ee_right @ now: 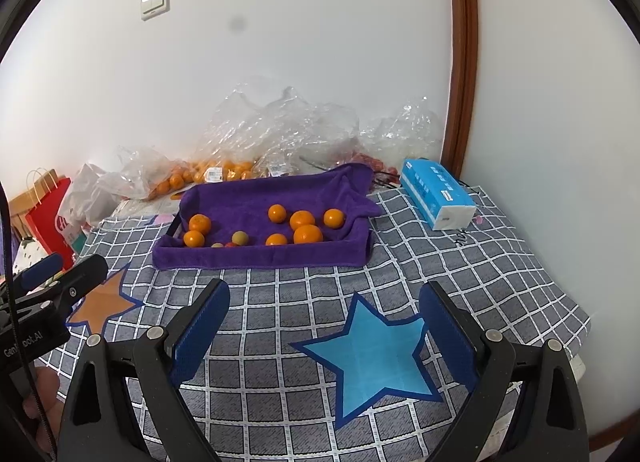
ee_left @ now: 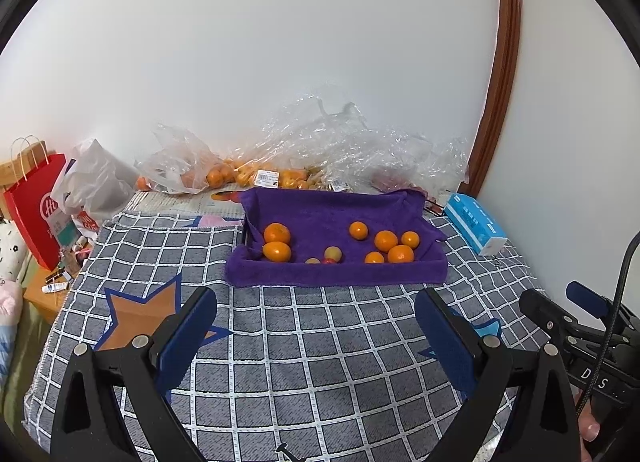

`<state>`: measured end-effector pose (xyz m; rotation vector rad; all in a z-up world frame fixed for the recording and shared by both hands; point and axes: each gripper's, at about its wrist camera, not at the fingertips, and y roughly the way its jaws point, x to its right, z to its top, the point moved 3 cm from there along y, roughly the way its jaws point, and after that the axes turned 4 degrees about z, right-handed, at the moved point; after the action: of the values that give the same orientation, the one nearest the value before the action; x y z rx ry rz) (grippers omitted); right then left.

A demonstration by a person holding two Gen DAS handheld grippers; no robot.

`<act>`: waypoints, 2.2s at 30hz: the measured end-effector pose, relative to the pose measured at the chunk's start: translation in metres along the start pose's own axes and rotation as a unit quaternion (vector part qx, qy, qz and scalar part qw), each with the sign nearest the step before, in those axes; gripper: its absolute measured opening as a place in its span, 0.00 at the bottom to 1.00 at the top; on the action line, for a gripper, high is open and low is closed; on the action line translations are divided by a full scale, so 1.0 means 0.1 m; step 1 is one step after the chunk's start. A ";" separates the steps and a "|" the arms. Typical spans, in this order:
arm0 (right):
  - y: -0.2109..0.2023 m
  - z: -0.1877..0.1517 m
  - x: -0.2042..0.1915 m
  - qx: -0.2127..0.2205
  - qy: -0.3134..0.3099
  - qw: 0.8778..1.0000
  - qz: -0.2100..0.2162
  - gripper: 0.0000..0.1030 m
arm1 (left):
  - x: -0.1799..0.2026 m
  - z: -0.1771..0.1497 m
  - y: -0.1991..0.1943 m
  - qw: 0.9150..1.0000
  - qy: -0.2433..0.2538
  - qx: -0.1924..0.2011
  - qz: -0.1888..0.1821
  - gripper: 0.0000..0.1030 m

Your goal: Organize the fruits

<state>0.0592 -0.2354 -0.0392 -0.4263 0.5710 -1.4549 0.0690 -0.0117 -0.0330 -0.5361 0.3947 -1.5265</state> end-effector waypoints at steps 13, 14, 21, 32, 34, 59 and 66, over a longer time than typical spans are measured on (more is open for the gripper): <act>-0.01 0.00 -0.02 0.001 0.002 1.000 0.002 0.92 | -0.06 0.01 -0.01 1.000 -0.002 0.003 0.006 0.97; -0.01 0.00 -0.02 0.001 0.002 1.000 0.002 0.92 | -0.06 0.01 -0.01 1.000 -0.003 0.003 0.006 0.97; 0.01 0.00 -0.01 0.001 0.006 1.000 0.001 0.92 | -0.08 0.00 -0.01 1.000 -0.005 0.003 0.006 0.97; 0.01 -0.01 -0.01 -0.001 0.005 1.000 0.002 0.92 | -0.08 0.00 -0.02 1.000 -0.004 0.003 0.006 0.97; 0.01 -0.02 -0.01 -0.001 0.005 1.000 0.002 0.92 | -0.08 0.00 -0.02 1.000 -0.003 0.002 0.006 0.97; 0.00 -0.02 -0.03 0.001 0.005 1.000 0.004 0.92 | -0.10 0.00 -0.04 1.000 -0.006 0.004 0.007 0.97; -0.01 -0.02 -0.03 0.002 0.004 1.000 0.006 0.92 | -0.10 0.00 -0.05 1.000 -0.010 0.003 0.007 0.97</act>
<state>0.0575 -0.2325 -0.0400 -0.4130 0.5774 -1.4458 0.0647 -0.0014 -0.0316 -0.5422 0.3784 -1.5082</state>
